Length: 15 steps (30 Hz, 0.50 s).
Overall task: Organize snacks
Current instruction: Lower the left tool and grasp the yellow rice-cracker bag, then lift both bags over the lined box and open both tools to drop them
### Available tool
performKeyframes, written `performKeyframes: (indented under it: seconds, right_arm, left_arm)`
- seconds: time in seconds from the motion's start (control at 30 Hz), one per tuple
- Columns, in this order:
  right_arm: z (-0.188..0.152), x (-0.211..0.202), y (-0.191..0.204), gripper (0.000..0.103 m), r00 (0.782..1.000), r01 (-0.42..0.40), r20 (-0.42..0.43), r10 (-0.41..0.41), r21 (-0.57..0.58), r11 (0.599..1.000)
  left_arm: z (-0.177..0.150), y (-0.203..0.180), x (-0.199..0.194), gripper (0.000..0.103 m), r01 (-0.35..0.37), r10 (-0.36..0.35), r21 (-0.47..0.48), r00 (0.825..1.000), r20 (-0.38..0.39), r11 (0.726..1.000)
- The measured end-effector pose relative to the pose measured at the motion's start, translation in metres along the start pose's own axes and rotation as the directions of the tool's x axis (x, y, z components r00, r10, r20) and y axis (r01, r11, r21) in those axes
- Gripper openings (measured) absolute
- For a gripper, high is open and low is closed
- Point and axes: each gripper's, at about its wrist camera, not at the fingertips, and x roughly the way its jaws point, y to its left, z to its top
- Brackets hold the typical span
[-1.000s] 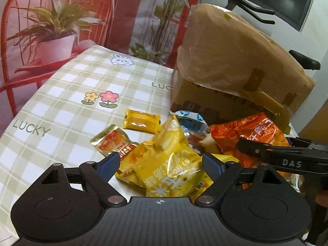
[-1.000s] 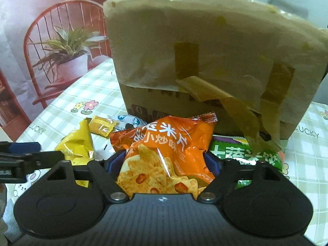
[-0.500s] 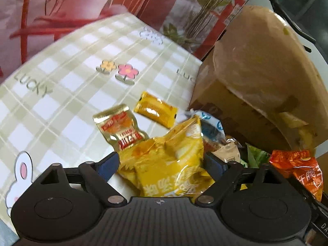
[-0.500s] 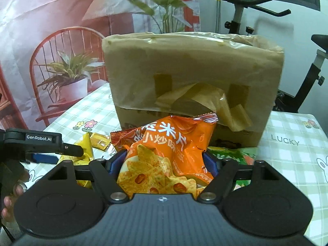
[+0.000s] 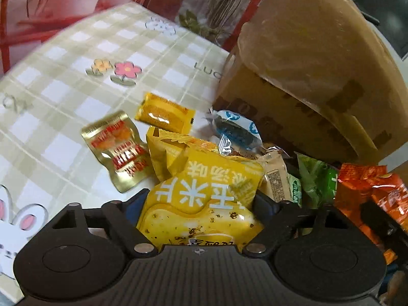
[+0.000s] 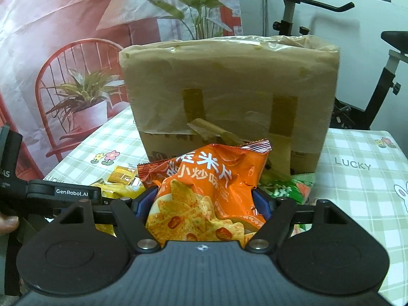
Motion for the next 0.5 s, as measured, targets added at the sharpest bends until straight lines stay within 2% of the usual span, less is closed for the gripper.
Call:
performKeyframes:
  seconds: [0.13,0.23,0.37,0.5]
  right_arm:
    - [0.0,-0.01,-0.001,0.078,1.0,0.001,0.029,-0.001,0.0,1.0]
    - [0.002,-0.019,-0.001,0.078,0.998,-0.007,0.065,0.007,-0.004,1.0]
    - [0.01,-0.035,0.0,0.078,0.992,-0.023,0.12,0.024,-0.006,1.0]
    - [0.03,-0.053,-0.002,0.078,0.982,-0.03,0.188,0.03,-0.002,1.0]
  left_arm:
    - [0.002,-0.011,-0.023,0.082,-0.006,0.0,0.071,0.996,0.085,0.997]
    - [0.004,-0.02,-0.047,0.082,-0.047,0.025,0.121,0.984,0.176,0.992]
    - [0.014,-0.036,-0.078,0.082,-0.088,0.04,0.153,0.955,0.295,0.984]
    - [0.029,-0.057,-0.109,0.082,-0.104,0.015,0.2,0.914,0.405,0.974]
